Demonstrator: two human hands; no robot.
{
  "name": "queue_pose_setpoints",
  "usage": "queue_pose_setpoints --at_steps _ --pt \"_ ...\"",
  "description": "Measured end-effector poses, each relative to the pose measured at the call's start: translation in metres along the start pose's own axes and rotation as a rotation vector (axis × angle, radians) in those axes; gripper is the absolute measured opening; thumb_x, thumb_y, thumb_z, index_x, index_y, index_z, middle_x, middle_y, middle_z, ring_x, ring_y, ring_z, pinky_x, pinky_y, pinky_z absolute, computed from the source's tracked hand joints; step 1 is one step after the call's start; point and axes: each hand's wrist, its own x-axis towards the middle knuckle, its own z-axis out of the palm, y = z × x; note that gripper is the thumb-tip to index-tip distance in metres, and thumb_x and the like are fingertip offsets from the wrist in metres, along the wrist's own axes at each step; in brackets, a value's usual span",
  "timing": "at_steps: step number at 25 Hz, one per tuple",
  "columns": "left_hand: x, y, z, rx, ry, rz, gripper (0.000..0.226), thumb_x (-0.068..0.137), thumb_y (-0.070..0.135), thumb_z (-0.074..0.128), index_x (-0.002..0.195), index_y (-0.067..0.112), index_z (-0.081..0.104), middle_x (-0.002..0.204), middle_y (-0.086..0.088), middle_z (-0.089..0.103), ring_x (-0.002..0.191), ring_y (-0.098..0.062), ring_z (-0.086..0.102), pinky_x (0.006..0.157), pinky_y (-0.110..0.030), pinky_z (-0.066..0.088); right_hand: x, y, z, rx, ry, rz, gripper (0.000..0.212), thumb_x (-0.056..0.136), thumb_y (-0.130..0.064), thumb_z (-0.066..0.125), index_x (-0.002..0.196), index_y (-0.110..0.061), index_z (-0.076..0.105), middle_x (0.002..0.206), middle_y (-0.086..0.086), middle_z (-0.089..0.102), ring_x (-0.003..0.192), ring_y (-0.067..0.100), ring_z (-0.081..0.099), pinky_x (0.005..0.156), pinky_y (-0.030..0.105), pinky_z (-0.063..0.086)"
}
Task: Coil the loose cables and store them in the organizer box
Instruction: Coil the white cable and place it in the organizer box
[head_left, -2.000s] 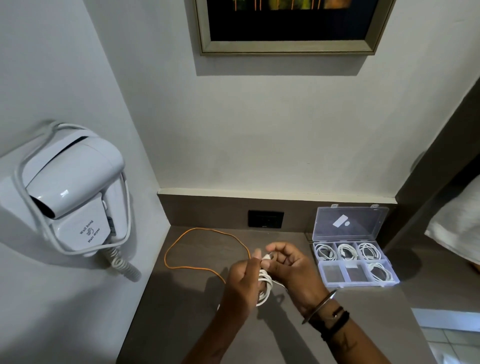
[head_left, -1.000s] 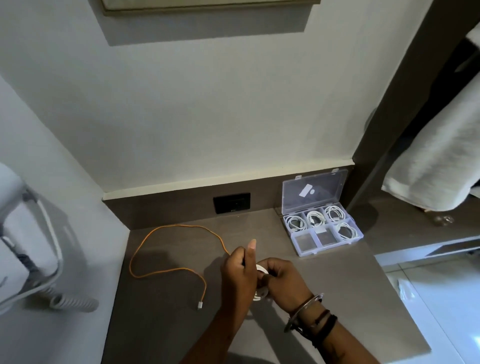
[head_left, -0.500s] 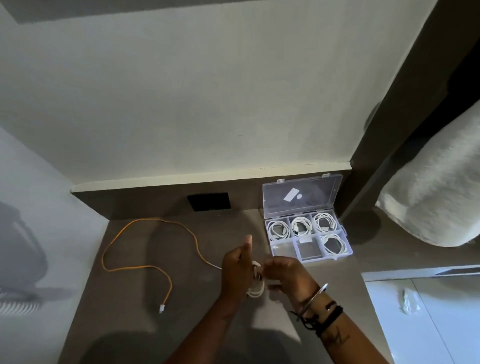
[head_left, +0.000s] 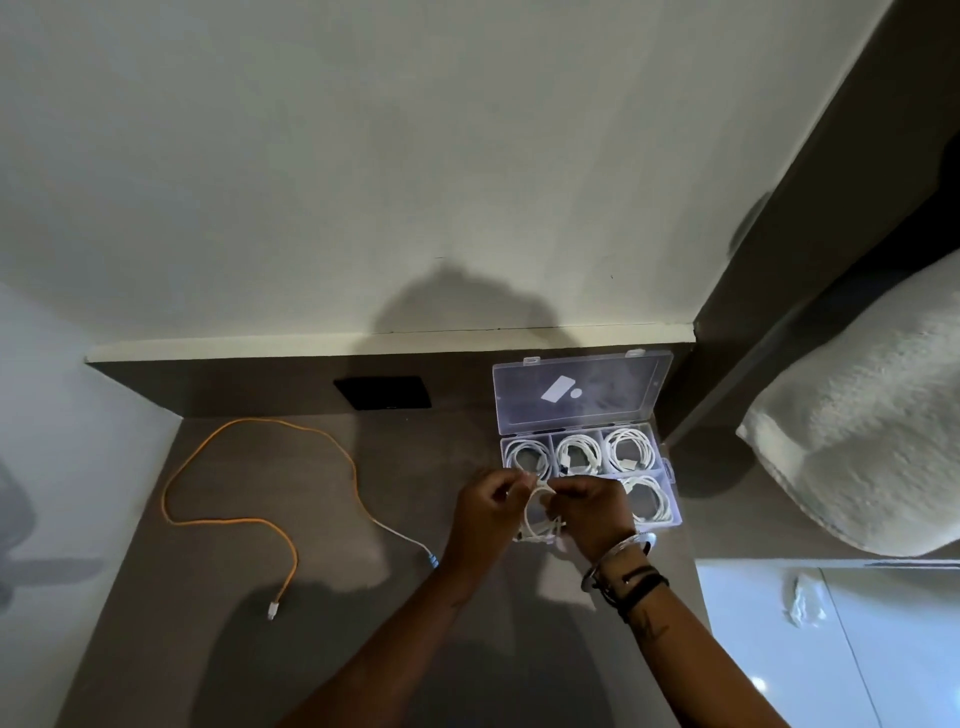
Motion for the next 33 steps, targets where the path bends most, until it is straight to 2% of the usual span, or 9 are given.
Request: queue_pose_setpoints --at_steps 3,8,11,15,18,22,24,28,33 --pt "0.001 -0.015 -0.001 0.037 -0.032 -0.026 0.034 0.071 0.042 0.072 0.088 0.012 0.074 0.086 -0.005 0.068 0.077 -0.013 0.066 0.073 -0.026 0.052 0.01 0.018 0.001 -0.187 0.138 -0.041 0.008 0.074 -0.009 0.073 0.08 -0.012 0.077 0.075 0.013 0.077 0.07 0.024 0.069 0.072 0.034 0.056" --pt "0.009 -0.023 -0.003 0.203 -0.103 0.053 0.006 0.078 0.016 0.072 0.077 0.01 0.071 0.07 0.002 0.061 0.063 -0.002 0.057 0.063 -0.018 0.043 0.014 0.035 0.018 -0.262 0.165 -0.096 0.005 0.077 -0.014 0.071 0.076 -0.01 0.075 0.076 0.012 0.077 0.069 0.026 0.068 0.065 0.025 0.047" --pt "0.011 -0.022 0.0 0.363 -0.141 0.088 0.006 0.077 0.01 0.066 0.075 0.008 0.071 0.077 -0.009 0.065 0.071 -0.02 0.063 0.065 -0.033 0.05 0.013 0.039 0.025 -0.384 0.196 -0.233 0.007 0.078 -0.008 0.07 0.082 -0.004 0.074 0.084 0.021 0.075 0.075 0.035 0.068 0.067 0.035 0.054" --pt "0.013 -0.024 0.005 0.558 -0.163 0.158 0.011 0.079 0.015 0.062 0.071 0.012 0.069 0.076 -0.007 0.061 0.073 -0.021 0.058 0.065 -0.039 0.048 0.012 0.044 0.027 -0.724 0.194 -0.387 0.003 0.075 -0.011 0.071 0.072 -0.009 0.07 0.077 0.014 0.067 0.072 0.035 0.062 0.058 0.038 0.051" --pt "0.012 -0.03 0.006 0.622 -0.186 0.154 0.015 0.082 0.021 0.059 0.077 0.014 0.071 0.081 -0.007 0.062 0.079 -0.023 0.059 0.068 -0.038 0.049 0.014 0.043 0.021 -0.988 0.133 -0.344 0.01 0.068 -0.022 0.074 0.064 -0.014 0.069 0.072 0.01 0.063 0.07 0.034 0.057 0.059 0.038 0.048" --pt "0.014 -0.031 0.009 0.744 -0.168 0.185 0.02 0.084 0.029 0.056 0.087 0.016 0.07 0.086 -0.008 0.062 0.082 -0.027 0.06 0.068 -0.038 0.049 0.022 0.046 0.013 -1.118 0.041 -0.444 0.01 0.06 -0.016 0.079 0.065 -0.015 0.07 0.065 0.009 0.062 0.06 0.032 0.059 0.054 0.033 0.048" --pt "0.015 -0.034 0.01 0.788 -0.159 0.233 0.026 0.086 0.034 0.052 0.095 0.018 0.069 0.09 -0.008 0.063 0.085 -0.027 0.061 0.072 -0.039 0.05 0.028 0.049 0.008 -1.106 -0.053 -0.472 0.01 0.073 -0.022 0.069 0.079 -0.013 0.069 0.079 0.011 0.064 0.073 0.035 0.06 0.064 0.039 0.05" --pt "0.012 -0.042 0.008 0.61 -0.104 0.196 0.025 0.087 0.041 0.057 0.087 0.019 0.07 0.087 -0.002 0.062 0.079 -0.02 0.062 0.069 -0.036 0.051 0.038 0.053 -0.005 -1.026 -0.24 -0.453 0.036 0.085 -0.039 0.053 0.115 -0.02 0.061 0.107 0.01 0.061 0.1 0.032 0.054 0.079 0.038 0.046" --pt "0.012 -0.051 -0.003 0.432 -0.226 0.092 0.039 0.071 0.057 0.068 0.093 0.025 0.072 0.091 0.007 0.056 0.074 -0.006 0.062 0.07 -0.026 0.053 0.044 0.047 -0.011 -0.929 -0.334 -0.382 0.038 0.086 -0.039 0.056 0.119 -0.02 0.061 0.117 0.01 0.06 0.109 0.029 0.055 0.082 0.036 0.049"
